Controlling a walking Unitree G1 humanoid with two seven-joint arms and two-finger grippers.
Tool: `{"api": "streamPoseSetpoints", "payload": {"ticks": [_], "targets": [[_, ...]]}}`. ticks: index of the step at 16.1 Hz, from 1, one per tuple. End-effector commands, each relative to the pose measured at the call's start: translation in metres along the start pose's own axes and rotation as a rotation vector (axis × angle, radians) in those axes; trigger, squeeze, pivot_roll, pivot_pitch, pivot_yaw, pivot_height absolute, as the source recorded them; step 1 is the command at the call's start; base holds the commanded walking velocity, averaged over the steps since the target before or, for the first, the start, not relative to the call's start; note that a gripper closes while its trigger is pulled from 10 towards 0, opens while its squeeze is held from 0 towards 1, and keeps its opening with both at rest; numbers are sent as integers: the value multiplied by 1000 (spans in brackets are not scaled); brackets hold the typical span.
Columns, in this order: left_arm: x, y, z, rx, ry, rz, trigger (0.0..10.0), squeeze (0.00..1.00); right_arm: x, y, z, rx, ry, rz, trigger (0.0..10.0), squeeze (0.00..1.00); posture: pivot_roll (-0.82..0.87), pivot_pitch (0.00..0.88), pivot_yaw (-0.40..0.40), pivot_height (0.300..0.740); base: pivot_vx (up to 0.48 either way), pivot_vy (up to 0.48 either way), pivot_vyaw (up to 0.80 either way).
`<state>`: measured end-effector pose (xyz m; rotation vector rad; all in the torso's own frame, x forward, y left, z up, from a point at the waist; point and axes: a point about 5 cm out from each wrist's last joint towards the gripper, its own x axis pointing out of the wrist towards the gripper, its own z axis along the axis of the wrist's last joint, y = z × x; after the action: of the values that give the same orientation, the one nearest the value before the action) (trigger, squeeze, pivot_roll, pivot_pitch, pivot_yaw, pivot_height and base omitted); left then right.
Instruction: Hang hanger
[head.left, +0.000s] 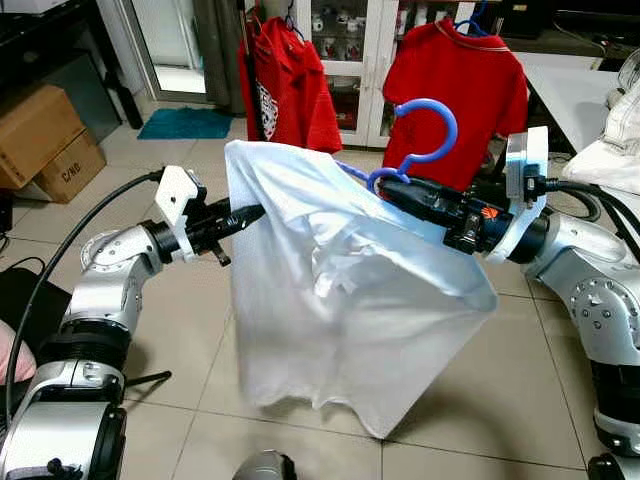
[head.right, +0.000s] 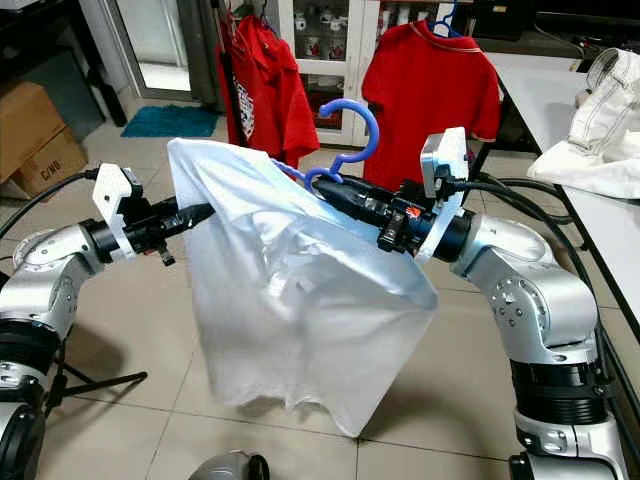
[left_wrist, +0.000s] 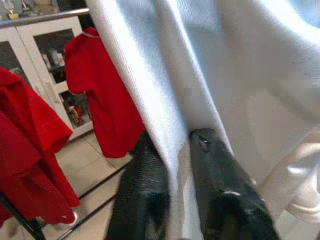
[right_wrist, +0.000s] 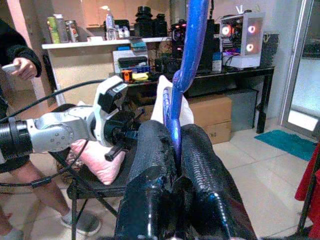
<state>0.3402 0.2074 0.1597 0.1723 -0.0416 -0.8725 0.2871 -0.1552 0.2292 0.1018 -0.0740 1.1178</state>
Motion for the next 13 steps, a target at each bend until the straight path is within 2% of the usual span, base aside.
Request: {"api": "streamPoseSetpoints", "payload": {"ticks": [1, 6, 7, 9, 11, 13], "targets": [[-1, 1, 3, 10, -20, 16, 0, 0, 1, 1, 6, -31, -17, -1, 10000, 0, -28, 0, 53, 740, 0, 0, 0], [-1, 0, 4, 15, -38, 37, 0, 0, 1, -2, 4, -33, -5, -26, 10000, 0, -27, 0, 54, 740, 0, 0, 0], [-3, 1, 8, 40, -54, 68, 0, 0, 1, -10, -2, -27, 46, -114, 10000, 0, -28, 0, 56, 740, 0, 0, 0], [-9, 8, 19, 92, -89, 154, 0, 0, 2, -18, -18, -25, 142, -210, 10000, 0, -23, 0, 50, 740, 0, 0, 0], [-14, 15, 26, 125, -104, 201, 0, 0, 4, -17, -28, -25, 194, -213, 10000, 0, -23, 0, 50, 740, 0, 0, 0], [-22, 29, 36, 188, -105, 290, 0, 0, 6, -16, -38, -34, 248, -220, 10000, 0, -10, 0, 43, 740, 0, 0, 0]]}}
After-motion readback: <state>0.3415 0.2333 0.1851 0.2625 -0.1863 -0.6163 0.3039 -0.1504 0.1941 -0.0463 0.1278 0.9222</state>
